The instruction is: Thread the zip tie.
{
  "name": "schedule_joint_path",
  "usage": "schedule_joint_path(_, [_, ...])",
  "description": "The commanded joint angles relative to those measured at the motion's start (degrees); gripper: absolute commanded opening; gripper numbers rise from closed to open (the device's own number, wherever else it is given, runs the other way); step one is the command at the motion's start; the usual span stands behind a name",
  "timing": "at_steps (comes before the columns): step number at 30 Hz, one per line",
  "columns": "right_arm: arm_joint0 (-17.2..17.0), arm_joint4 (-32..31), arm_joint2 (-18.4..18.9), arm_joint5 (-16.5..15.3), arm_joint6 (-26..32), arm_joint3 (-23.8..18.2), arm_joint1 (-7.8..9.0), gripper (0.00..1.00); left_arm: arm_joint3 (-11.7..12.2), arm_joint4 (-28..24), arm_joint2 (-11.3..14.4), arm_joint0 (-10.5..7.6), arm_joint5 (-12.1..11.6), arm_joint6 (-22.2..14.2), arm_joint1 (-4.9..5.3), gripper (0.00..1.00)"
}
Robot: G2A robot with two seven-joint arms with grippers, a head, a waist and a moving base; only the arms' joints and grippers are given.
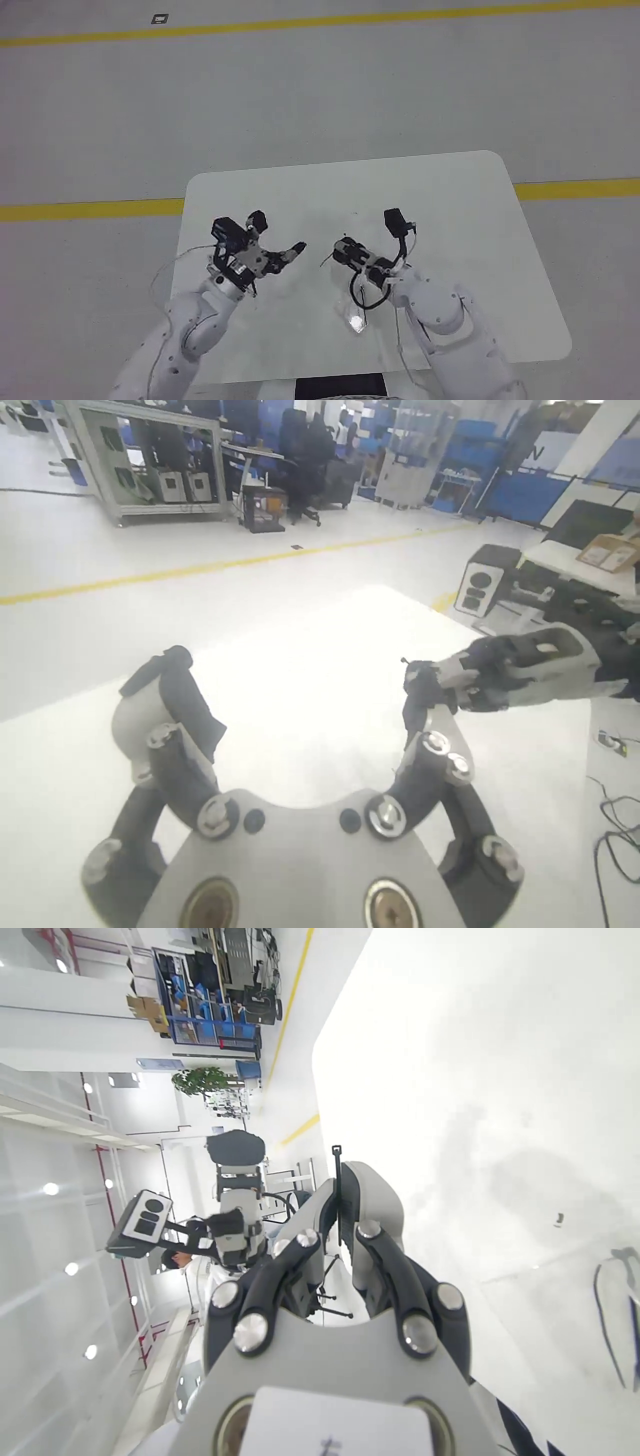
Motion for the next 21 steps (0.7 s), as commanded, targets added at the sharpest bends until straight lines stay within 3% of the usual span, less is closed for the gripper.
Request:
schedule_joint_path(1, [0.59, 0.48, 0.39, 0.00, -1.22, 0.23, -0.05, 0.00, 0.47, 0.54, 1.36, -0.52, 0.00, 0.25, 0.40, 1.00])
schedule_joint_path(4, [1.02, 1.72, 0.62, 0.00, -1.49, 0.47, -0.08, 0.00, 0.49, 0.91, 3.69, -1.37, 0.00, 1.03, 1.22, 1.00])
schedule_joint_path(11, [1.02, 1.72, 0.62, 0.00, -1.49, 0.47, -0.08, 0.00, 0.57, 1.33, 3.74, -1.45, 0.03, 0.77, 1.23, 1.00])
schedule_joint_path(13, [1.01, 2.04, 0.44, -0.47, -1.97, 1.14, -0.05, 0.00, 0.85, 6.05, 4.34, -2.04, 0.40, -0.05, 1.32, 1.00])
schedule_joint_path(21, [1.51, 5.64, 0.99, -1.45, -3.89, 2.32, 0.19, 0.00, 1.97, 8.17, 10.06, -3.64, 0.00, 3.07, 2.40, 1.00])
